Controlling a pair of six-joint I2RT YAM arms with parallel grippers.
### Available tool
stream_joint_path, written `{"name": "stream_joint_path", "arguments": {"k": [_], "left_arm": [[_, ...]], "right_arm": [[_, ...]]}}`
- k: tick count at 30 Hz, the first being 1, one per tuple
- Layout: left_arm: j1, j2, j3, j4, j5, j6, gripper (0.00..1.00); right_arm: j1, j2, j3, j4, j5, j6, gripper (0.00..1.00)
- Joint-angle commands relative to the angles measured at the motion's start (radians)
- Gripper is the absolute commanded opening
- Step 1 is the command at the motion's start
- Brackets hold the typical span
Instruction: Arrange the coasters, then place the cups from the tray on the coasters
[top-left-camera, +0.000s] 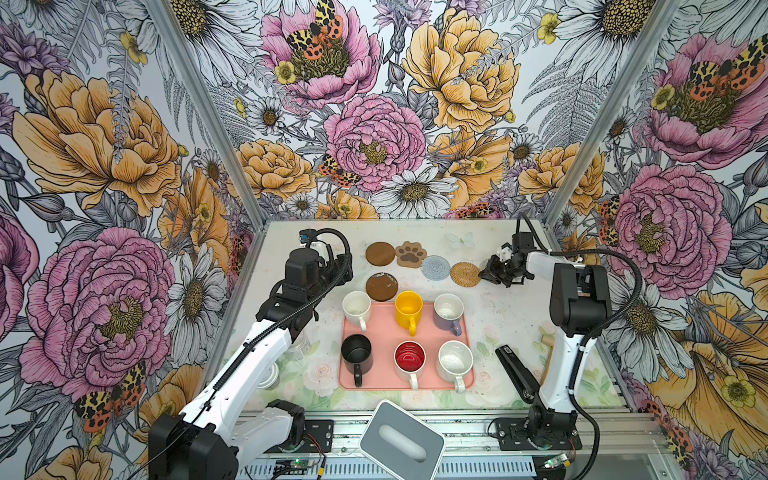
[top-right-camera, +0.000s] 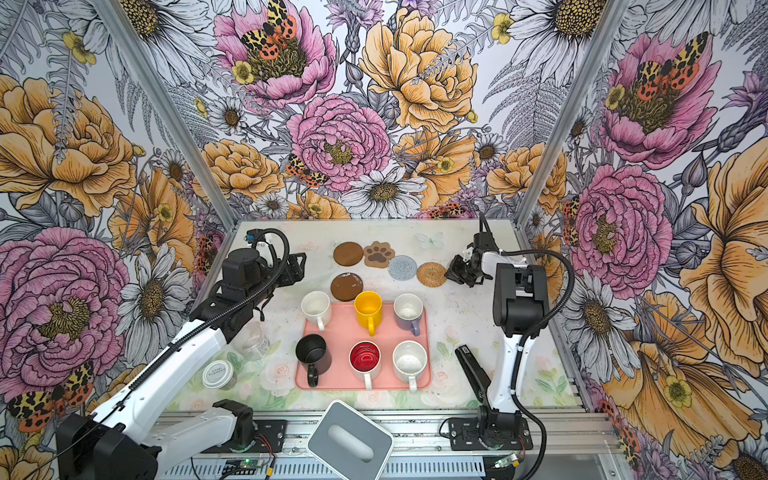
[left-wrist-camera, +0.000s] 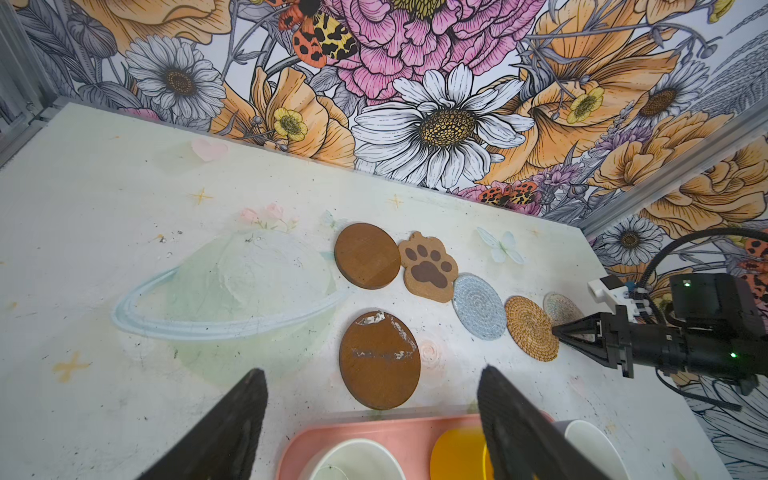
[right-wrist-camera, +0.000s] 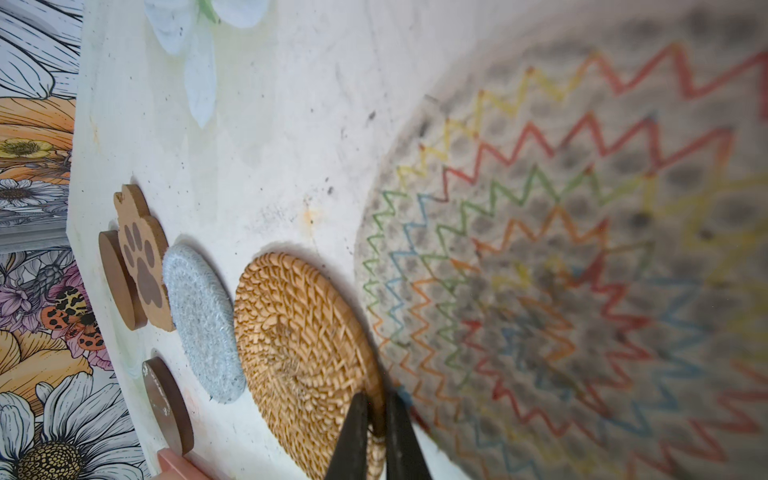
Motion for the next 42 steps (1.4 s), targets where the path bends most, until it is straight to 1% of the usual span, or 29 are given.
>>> {"name": "stream_joint_path", "arguments": {"k": [1,9,18,21,23,24,26,29,33,37,39,42], "left_arm": [[0.000,-0.008,0.009,-0.007,0.001,0.011,0.81],[0.000,-0.006,0.010,-0.005,-0.001,0.013,0.82],[0.002,-0.001,0.014,-0.006,-0.003,0.018,0.82],[0.001,-0.003,0.015,-0.002,-0.004,0.019,0.82],[0.001,0.002,0.015,0.000,-0.003,0.020,0.83],[0.001,0.004,0.016,0.000,-0.003,0.020,0.83],[0.002,0.009,0.019,-0.001,-0.003,0.021,0.83],[0.004,0.012,0.021,-0.002,-0.002,0.023,0.83],[0.003,0.014,0.022,-0.001,-0.002,0.025,0.83],[0.007,0.014,0.021,-0.002,-0.002,0.026,0.83],[0.006,0.014,0.021,-0.001,-0.003,0.027,0.83],[0.007,0.012,0.021,0.003,-0.002,0.025,0.83]], "right_arm": [[0.013,0.041,0.047,0.000,0.007,0.016,0.10],[0.019,0.087,0.124,-0.003,0.003,0.040,0.10],[0.019,0.112,0.189,-0.019,0.012,0.051,0.13],[0.020,0.110,0.197,-0.027,0.014,0.050,0.18],[0.018,0.105,0.199,-0.032,0.016,0.046,0.29],[0.016,0.099,0.199,-0.033,0.017,0.044,0.32],[0.014,0.085,0.195,-0.041,0.022,0.041,0.36],[0.008,0.054,0.187,-0.050,0.024,0.032,0.38],[-0.007,-0.007,0.158,-0.059,0.026,0.017,0.37],[-0.034,-0.084,0.111,-0.069,0.048,-0.007,0.26],[-0.044,-0.118,0.090,-0.087,0.085,-0.031,0.22],[-0.051,-0.149,0.075,-0.143,0.198,-0.070,0.22]]}}
